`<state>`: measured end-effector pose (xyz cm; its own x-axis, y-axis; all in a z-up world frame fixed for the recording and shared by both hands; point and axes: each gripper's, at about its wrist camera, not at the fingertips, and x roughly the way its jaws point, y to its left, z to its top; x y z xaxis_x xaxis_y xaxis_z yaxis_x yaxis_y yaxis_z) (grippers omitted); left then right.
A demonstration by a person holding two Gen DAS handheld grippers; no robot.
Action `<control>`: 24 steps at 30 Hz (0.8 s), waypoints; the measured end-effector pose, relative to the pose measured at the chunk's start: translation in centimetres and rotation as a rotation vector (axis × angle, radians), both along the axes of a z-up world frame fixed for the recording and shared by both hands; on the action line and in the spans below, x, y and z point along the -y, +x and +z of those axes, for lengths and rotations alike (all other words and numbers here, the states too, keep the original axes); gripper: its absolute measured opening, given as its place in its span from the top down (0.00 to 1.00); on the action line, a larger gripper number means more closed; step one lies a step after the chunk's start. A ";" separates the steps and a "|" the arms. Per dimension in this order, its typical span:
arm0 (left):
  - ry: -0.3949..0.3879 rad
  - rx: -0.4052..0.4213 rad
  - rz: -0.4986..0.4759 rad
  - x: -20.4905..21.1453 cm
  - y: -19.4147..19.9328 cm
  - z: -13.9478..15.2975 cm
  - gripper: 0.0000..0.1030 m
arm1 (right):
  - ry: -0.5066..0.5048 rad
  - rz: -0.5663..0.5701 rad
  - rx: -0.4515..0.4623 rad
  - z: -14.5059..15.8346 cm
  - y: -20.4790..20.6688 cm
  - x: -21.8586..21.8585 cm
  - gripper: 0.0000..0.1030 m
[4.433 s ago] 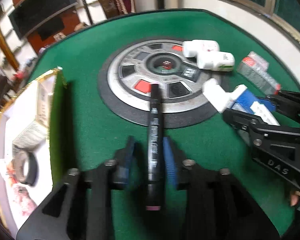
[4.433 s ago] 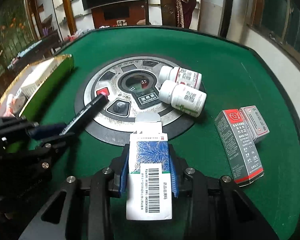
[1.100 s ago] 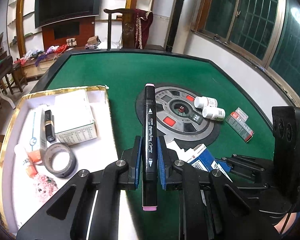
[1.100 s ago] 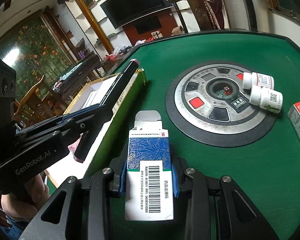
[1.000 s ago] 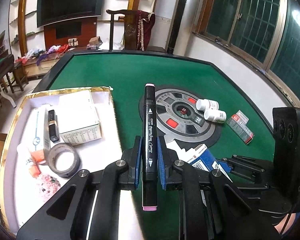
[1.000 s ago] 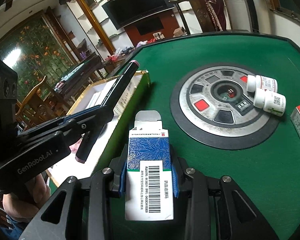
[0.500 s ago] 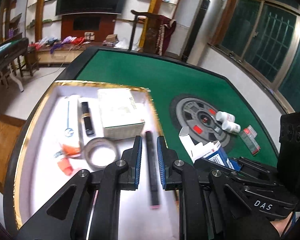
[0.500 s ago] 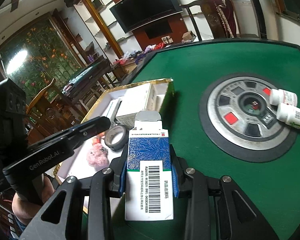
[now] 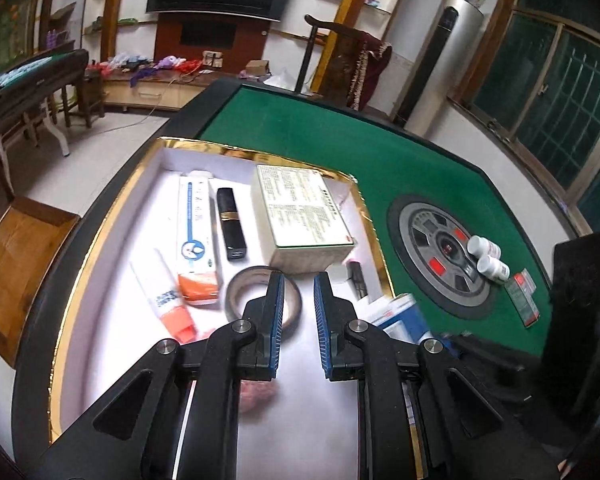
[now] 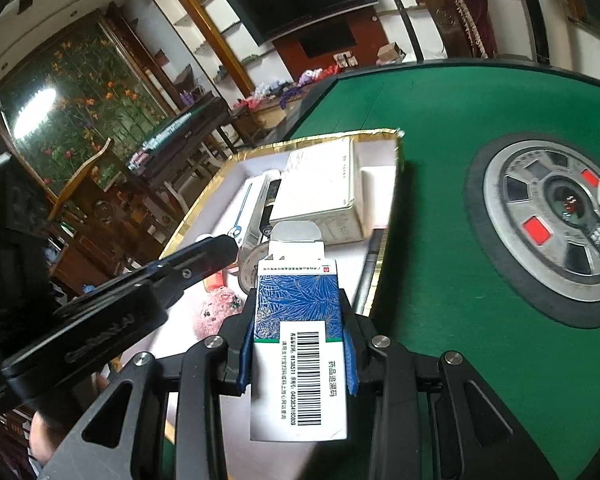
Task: Organize objects
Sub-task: 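Lower the marker and blue-white box into the tray and open both grippers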
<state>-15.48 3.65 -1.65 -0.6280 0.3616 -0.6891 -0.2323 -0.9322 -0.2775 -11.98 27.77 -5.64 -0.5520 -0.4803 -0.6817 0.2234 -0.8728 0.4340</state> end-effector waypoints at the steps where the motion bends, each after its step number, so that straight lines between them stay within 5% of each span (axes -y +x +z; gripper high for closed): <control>1: 0.001 0.000 0.005 0.1 0.0 0.0 0.86 | 0.005 -0.002 0.014 -0.4 -0.2 0.4 0.67; 16: 0.006 -0.005 -0.002 0.4 0.1 0.2 0.86 | 0.257 0.071 -0.031 -1.8 1.2 4.6 0.67; 24: 0.000 0.004 -0.001 0.4 0.0 0.0 0.86 | 0.153 0.108 0.005 -1.7 1.5 3.8 0.67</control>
